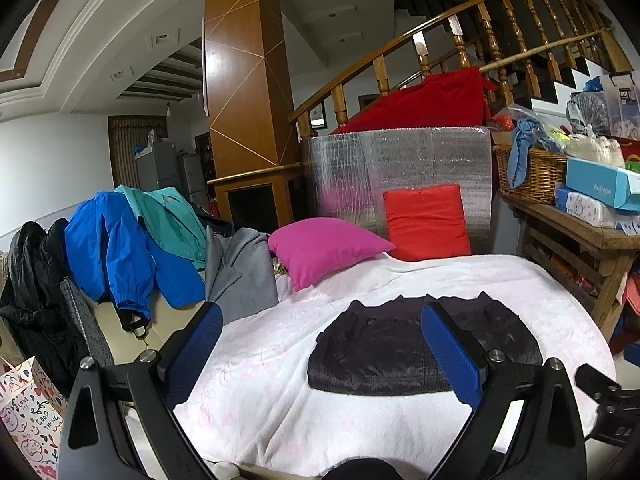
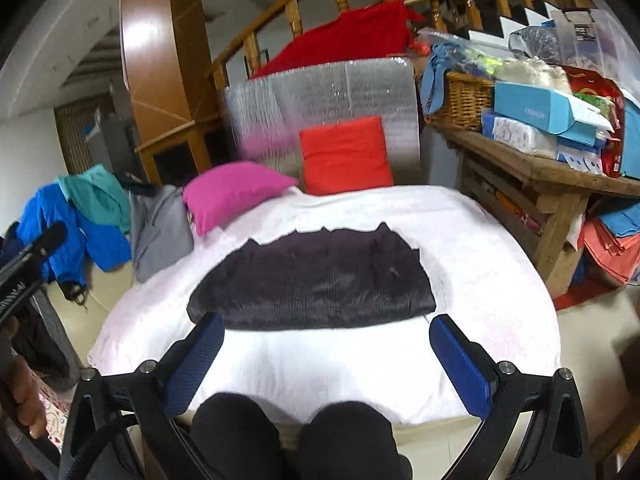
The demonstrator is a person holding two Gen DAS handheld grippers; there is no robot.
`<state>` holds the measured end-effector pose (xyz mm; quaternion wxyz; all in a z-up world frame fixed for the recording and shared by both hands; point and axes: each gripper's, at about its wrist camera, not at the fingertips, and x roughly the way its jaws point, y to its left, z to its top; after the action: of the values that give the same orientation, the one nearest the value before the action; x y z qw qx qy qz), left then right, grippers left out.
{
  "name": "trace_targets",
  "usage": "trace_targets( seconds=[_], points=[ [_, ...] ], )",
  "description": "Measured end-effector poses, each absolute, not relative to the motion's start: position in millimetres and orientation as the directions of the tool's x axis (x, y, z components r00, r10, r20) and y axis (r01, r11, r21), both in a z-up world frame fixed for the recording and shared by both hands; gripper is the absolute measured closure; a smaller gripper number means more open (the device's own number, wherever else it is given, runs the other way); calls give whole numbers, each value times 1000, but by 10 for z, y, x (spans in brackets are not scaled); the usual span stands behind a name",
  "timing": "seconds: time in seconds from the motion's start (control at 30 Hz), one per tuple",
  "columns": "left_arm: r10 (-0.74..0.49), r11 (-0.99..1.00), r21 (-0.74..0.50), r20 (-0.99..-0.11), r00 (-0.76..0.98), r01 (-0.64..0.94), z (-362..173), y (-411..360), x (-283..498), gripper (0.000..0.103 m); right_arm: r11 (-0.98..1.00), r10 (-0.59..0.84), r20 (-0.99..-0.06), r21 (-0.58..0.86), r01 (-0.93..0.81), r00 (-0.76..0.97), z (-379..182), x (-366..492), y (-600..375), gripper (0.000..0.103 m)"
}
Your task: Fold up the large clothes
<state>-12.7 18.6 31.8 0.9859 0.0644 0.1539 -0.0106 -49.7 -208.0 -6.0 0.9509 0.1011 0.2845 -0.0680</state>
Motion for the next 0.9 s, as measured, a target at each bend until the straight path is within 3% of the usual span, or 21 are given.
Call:
trace_targets(
  seconds=[0.17,0.9],
  points=[
    [7,990,133,-312,950,37,269,158,-115,4,958,-72,-580,187,219,811,-126,-396,-2150,0],
    [-26,989,124,-350,936,74,148,218,-107,3,959,-162,-541,111,262,825,-101,-385,-2014,0]
  ],
)
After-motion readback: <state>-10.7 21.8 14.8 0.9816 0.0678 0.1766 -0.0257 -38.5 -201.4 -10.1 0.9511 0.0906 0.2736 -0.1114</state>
